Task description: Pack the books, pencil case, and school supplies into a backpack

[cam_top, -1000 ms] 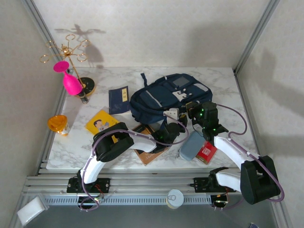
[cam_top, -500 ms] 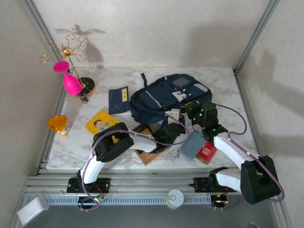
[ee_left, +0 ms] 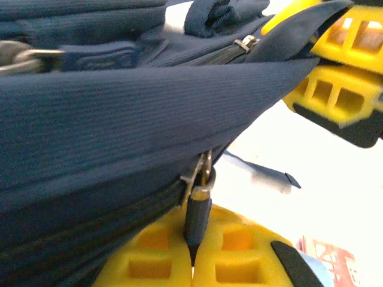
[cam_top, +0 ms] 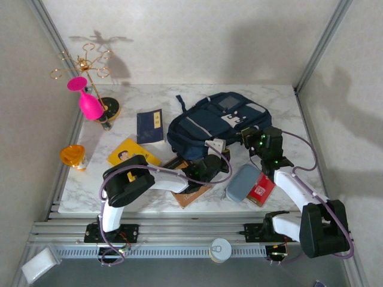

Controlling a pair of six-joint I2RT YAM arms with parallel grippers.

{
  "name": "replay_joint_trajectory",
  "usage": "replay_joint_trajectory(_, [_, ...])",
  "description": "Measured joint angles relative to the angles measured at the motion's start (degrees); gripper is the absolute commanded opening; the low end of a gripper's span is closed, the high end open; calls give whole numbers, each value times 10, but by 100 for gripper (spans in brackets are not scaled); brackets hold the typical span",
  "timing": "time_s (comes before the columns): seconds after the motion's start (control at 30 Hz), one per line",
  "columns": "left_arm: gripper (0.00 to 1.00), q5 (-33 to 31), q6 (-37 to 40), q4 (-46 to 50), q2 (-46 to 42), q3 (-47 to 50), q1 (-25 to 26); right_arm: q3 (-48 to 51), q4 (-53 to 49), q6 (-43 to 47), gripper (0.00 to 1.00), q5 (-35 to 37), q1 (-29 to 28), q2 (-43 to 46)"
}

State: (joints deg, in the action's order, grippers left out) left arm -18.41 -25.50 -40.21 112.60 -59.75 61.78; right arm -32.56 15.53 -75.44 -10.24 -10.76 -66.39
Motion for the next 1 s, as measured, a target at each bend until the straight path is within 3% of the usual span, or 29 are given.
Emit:
replay_joint_trajectory(0.27, [0, 111, -10, 28, -57, 50, -27, -44, -14, 42, 0, -60, 73, -57])
replay_joint_trajectory(0.5, [0, 208, -28, 28, -69, 87, -57, -115, -38, 96, 0, -94, 114, -158])
replay_joint_trajectory(0.63, [0, 255, -37, 29, -66, 79, -76, -133, -55, 140, 29, -95, 117, -173])
replay_joint_trajectory(0.73, [0, 272, -42, 36, -50, 55, -78, -131, -79, 174, 64, -80, 124, -154])
replay_joint_trajectory(0.8, [0, 278, -45, 41, -39, 43, -78, -130, -110, 199, 79, -68, 133, -125])
replay_joint_trajectory(1.0, [0, 281, -47, 54, -34, 35, -78, -122, -185, 260, 94, -71, 146, -34])
